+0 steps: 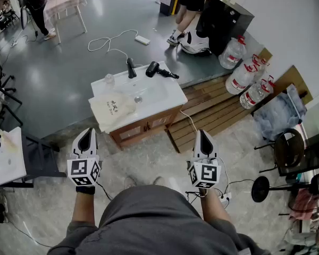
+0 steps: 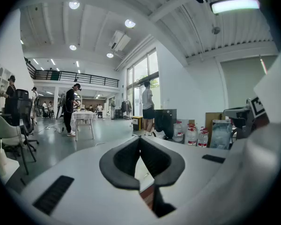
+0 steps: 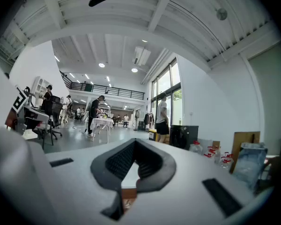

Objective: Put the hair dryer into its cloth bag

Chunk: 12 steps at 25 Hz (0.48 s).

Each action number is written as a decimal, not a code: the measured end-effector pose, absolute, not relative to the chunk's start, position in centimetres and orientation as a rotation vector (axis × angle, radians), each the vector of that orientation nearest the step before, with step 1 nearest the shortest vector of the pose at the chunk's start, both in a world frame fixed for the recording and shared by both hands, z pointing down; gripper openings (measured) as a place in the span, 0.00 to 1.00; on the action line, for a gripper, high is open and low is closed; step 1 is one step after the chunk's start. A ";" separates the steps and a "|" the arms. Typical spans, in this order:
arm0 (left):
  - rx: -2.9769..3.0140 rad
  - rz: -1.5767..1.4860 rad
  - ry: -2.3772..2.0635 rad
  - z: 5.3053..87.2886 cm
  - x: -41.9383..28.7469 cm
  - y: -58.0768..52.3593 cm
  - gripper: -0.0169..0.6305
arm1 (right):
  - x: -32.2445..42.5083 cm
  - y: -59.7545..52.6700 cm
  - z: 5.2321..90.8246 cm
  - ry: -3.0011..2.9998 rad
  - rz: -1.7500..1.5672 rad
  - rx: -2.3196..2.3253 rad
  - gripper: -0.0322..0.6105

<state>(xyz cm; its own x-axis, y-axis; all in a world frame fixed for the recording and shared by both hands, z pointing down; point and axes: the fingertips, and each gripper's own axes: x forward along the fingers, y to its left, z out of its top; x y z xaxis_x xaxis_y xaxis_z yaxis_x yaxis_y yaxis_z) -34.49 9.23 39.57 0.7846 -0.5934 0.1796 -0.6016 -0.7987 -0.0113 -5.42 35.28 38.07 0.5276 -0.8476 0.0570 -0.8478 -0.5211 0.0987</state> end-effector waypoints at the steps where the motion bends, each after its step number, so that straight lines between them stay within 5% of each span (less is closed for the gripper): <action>1: 2.923 0.271 -0.981 39.6 -34.5 9.3 0.03 | -5.5 35.3 38.1 -1.475 0.002 2.645 0.05; 12: 2.922 0.284 -0.982 39.7 -33.9 9.9 0.03 | -5.0 35.9 38.2 -1.497 0.008 2.654 0.05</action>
<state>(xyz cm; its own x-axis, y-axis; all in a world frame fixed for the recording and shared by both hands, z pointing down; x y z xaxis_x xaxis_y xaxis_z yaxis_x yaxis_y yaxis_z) -33.95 9.86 39.71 0.7820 -0.5945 0.1873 -0.6028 -0.7978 -0.0153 -5.03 35.87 38.24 0.5186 -0.8535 0.0509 -0.8540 -0.5142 0.0796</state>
